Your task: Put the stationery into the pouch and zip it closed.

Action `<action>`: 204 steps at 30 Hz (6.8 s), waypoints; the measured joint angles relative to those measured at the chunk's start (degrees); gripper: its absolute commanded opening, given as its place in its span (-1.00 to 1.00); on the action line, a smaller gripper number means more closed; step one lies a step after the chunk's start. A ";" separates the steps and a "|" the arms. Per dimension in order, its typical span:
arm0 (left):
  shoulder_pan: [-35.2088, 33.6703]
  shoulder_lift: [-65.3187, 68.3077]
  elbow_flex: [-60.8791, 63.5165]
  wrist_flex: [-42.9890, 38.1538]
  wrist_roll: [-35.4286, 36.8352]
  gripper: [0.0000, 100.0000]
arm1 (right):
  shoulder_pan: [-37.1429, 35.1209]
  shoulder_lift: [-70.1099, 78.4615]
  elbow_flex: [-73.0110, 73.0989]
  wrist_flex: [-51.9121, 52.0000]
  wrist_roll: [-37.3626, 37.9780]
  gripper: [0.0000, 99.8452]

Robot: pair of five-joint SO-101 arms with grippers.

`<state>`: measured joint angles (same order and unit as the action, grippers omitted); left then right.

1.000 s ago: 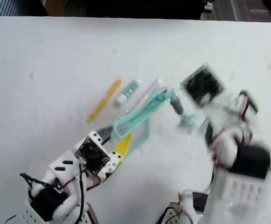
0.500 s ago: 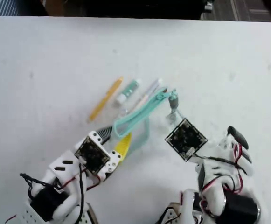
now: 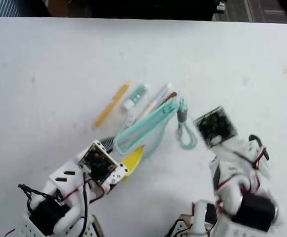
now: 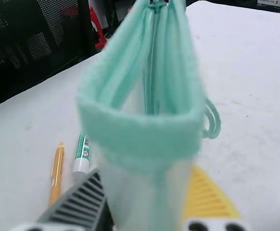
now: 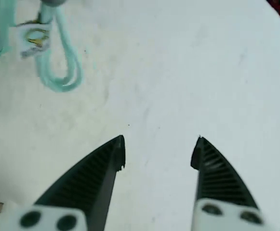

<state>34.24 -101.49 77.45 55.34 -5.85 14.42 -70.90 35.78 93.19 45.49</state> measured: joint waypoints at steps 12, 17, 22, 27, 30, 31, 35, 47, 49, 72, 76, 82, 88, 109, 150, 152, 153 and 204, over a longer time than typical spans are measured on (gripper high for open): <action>0.09 0.35 -1.93 4.57 0.88 -0.57 | -1.58 24.88 -25.67 -0.44 -20.75 -0.96; -0.26 0.18 -1.93 4.57 8.00 -0.56 | -9.93 33.14 -32.18 -0.35 -25.14 -0.96; -0.26 0.44 -2.37 4.57 9.32 -0.56 | -19.60 36.84 -34.11 1.32 -29.45 -0.97; -0.26 0.44 -2.46 4.57 9.49 -0.57 | -28.22 37.19 -34.46 1.58 -30.15 -0.97; -0.26 0.44 -2.46 4.57 9.49 -0.63 | -31.12 37.19 -34.64 1.58 -30.15 -0.97; -0.26 0.44 -2.46 4.57 9.49 -0.69 | -31.30 37.19 -34.64 1.49 -30.15 -0.97; -0.26 1.05 -3.08 4.57 9.49 -0.97 | -29.71 37.19 -36.48 0.70 -30.15 -0.97; -12.40 1.14 -13.36 4.57 9.58 -0.95 | -24.44 37.19 -39.65 -6.95 -30.15 -0.97; -20.75 1.05 -18.37 4.57 8.44 -0.95 | -25.41 37.54 -39.65 -9.67 -30.15 -0.97; -58.46 1.05 -5.45 3.43 16.09 -0.95 | -45.98 86.42 -45.10 -38.59 -61.45 -0.68; -58.46 1.05 -5.45 3.52 16.09 -0.95 | -45.98 94.15 -51.34 -38.77 -65.32 -0.74; -58.46 1.05 -5.45 3.52 16.09 -0.95 | -45.98 107.43 -63.82 -36.66 -66.20 -0.74; -58.46 1.05 -5.45 4.40 16.09 -0.95 | -45.45 119.03 -79.30 -26.81 -72.44 -0.74; -58.46 1.05 -5.45 4.75 16.09 -0.95 | -42.99 140.66 -105.14 -19.60 -74.64 -0.96; -11.69 0.18 -20.75 6.15 -4.66 -0.96 | -25.58 56.70 -86.95 4.13 -48.88 -0.97; -8.70 0.18 -20.75 6.24 -5.36 -0.96 | -24.09 49.32 -80.09 4.13 -48.35 -0.97; -7.65 0.18 -20.75 6.24 -5.36 -0.96 | -23.82 45.71 -76.92 4.13 -47.03 -0.97; 10.20 1.05 -10.02 12.04 -5.36 -0.96 | -37.54 10.37 -59.52 -10.90 -53.54 -0.97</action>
<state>44.44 -100.44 67.43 67.38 -11.21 -23.12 -60.53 -23.74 82.29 -8.04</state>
